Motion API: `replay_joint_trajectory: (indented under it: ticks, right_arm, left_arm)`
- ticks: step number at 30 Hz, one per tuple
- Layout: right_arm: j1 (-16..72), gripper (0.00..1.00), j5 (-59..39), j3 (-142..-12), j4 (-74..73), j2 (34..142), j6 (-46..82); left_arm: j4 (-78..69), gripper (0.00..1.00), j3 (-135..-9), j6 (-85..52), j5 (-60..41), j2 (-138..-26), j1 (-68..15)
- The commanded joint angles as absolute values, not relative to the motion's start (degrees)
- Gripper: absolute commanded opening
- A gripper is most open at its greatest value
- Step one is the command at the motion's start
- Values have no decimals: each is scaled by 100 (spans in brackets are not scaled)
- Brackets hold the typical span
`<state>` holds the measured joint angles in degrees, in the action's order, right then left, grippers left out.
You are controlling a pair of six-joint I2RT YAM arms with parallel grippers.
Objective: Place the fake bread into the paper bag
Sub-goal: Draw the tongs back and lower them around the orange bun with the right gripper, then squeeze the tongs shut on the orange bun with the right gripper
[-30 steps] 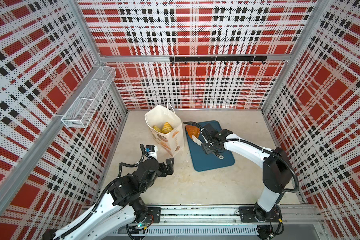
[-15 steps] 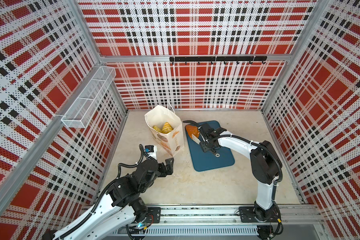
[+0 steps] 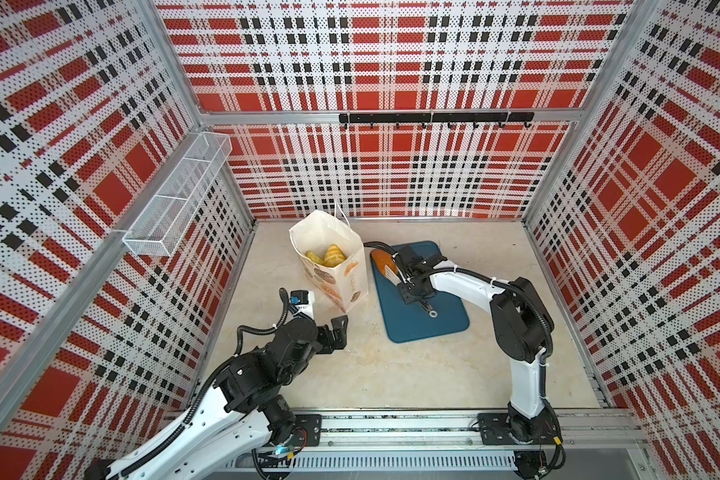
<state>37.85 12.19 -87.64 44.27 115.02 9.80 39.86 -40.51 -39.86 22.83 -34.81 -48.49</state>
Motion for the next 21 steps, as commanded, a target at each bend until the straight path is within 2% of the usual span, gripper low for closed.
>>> replay_joint_trajectory:
  ticks: [1, 10, 17, 21]
  right_arm:
    - [3768, 42, 1238, -8867, 4330, 11431, 872]
    - [3641, 30, 1213, -8306, 4378, 10982, 739]
    - [3591, 29, 1178, -7886, 4511, 10587, 625]
    - [3591, 33, 1134, -7550, 4559, 10231, 562]
  left_arm:
    - [3911, 99, -4052, -4046, 2396, -3531, -4860]
    - [3894, 99, -4030, -4056, 2357, -3557, -4860]
    - [3894, 99, -3981, -4117, 2329, -3517, -4869]
    - [3894, 99, -3977, -4122, 2335, -3511, -4869]
